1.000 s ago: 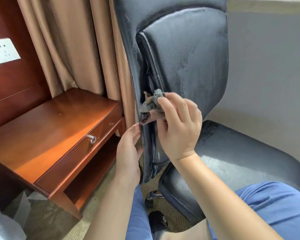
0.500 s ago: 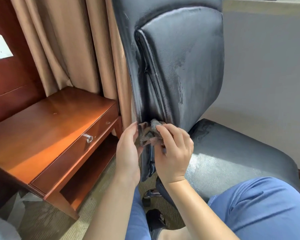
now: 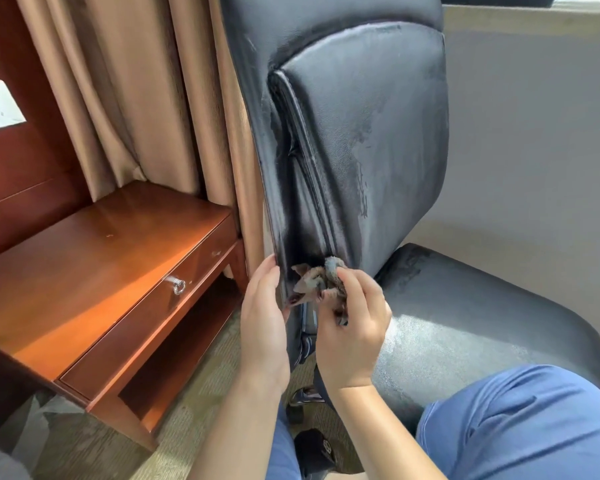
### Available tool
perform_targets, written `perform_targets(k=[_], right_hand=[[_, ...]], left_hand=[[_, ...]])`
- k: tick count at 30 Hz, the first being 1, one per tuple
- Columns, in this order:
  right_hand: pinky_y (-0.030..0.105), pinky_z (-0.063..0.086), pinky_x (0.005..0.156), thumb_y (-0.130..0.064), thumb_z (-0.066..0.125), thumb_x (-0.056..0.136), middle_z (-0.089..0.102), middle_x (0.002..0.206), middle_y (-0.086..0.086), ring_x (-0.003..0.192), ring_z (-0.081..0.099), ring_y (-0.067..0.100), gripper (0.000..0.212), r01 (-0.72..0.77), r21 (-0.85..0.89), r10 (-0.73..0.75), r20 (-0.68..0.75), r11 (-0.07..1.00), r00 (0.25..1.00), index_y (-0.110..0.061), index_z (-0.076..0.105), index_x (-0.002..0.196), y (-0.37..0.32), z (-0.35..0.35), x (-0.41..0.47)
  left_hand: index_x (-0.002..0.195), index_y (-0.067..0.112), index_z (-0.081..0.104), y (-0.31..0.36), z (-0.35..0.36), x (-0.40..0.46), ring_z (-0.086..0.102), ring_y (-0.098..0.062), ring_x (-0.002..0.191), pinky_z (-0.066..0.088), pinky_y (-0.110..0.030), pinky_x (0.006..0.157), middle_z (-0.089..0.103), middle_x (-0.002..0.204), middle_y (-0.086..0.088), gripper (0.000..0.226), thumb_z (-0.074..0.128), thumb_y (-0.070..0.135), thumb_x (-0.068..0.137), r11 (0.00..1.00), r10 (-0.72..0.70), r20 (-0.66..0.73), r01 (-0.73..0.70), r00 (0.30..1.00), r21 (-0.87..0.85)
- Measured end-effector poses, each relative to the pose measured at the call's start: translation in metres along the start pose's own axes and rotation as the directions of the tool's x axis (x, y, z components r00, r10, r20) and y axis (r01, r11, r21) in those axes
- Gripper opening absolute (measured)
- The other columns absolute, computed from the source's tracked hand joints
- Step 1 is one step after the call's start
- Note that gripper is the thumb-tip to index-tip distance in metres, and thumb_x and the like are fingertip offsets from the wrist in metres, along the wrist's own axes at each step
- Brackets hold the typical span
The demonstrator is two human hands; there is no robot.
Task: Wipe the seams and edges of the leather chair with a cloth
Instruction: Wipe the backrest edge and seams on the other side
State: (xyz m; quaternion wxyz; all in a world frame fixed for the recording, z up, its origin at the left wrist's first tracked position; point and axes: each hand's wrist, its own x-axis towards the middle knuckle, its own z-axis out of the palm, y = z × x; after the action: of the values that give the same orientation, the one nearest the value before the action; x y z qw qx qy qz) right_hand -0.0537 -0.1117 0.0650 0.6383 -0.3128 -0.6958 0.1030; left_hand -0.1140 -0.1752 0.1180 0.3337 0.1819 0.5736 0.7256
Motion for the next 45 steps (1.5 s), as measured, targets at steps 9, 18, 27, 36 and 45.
perform_targets(k=[9, 18, 27, 36, 45], right_hand=[[0.047, 0.05, 0.077, -0.013, 0.056, 0.083, 0.066, 0.102, 0.009, 0.093, 0.062, 0.025, 0.025, 0.097, 0.103, -0.092, -0.051, 0.99, 0.994, -0.002, 0.069, 0.101, -0.045, 0.02, 0.081], [0.046, 0.049, 0.08, -0.007, 0.054, 0.085, 0.054, 0.112, -0.001, 0.099, 0.056, 0.02, 0.024, 0.082, 0.049, -0.084, 0.039, 0.995, 0.996, 0.0, 0.067, 0.104, 0.006, 0.001, 0.01], [0.04, 0.049, 0.087, 0.001, 0.063, 0.081, 0.06, 0.105, 0.013, 0.098, 0.057, 0.026, 0.029, -0.025, 0.13, 0.03, -0.033, 0.991, 0.999, 0.0, 0.063, 0.11, -0.012, 0.006, 0.05], [0.038, 0.044, 0.086, 0.01, 0.063, 0.065, 0.057, 0.106, 0.01, 0.099, 0.052, 0.022, 0.047, -0.296, -0.047, 0.299, 0.108, 0.954, 0.948, -0.007, 0.059, 0.109, 0.028, -0.004, -0.036], [0.031, 0.043, 0.09, -0.004, 0.069, 0.073, 0.053, 0.108, 0.006, 0.1, 0.052, 0.023, 0.04, -0.351, 0.045, 0.346, 0.084, 0.935, 0.934, -0.006, 0.057, 0.111, 0.013, -0.005, -0.014]], left_hand=[[0.102, 0.031, 0.069, 0.026, 0.006, 0.003, 0.058, -0.005, 0.11, 0.042, -0.042, 0.105, 0.069, 0.108, 0.012, 0.026, 0.043, 0.03, 0.099, 0.987, -0.064, -0.088, 0.05, 0.994, -0.153], [0.119, 0.031, 0.066, 0.02, 0.009, -0.002, 0.063, -0.003, 0.109, 0.047, -0.034, 0.098, 0.069, 0.116, 0.011, 0.03, 0.044, 0.035, 0.099, 0.993, -0.034, -0.048, 0.029, 0.998, -0.114], [0.1, 0.036, 0.072, 0.014, 0.01, 0.0, 0.061, 0.01, 0.101, 0.042, -0.038, 0.103, 0.071, 0.103, 0.023, 0.027, 0.045, 0.035, 0.098, 0.994, -0.002, -0.046, -0.002, 0.999, -0.106], [0.13, 0.037, 0.058, -0.02, -0.001, 0.007, 0.048, -0.01, 0.13, 0.032, -0.047, 0.113, 0.058, 0.134, 0.013, 0.05, 0.051, 0.052, 0.083, 0.999, -0.034, -0.033, 0.033, 0.999, -0.029], [0.127, 0.035, 0.06, -0.028, -0.005, 0.013, 0.051, -0.012, 0.127, 0.036, -0.047, 0.111, 0.061, 0.131, 0.01, 0.044, 0.048, 0.048, 0.087, 0.999, -0.045, -0.043, 0.045, 0.998, -0.011]])
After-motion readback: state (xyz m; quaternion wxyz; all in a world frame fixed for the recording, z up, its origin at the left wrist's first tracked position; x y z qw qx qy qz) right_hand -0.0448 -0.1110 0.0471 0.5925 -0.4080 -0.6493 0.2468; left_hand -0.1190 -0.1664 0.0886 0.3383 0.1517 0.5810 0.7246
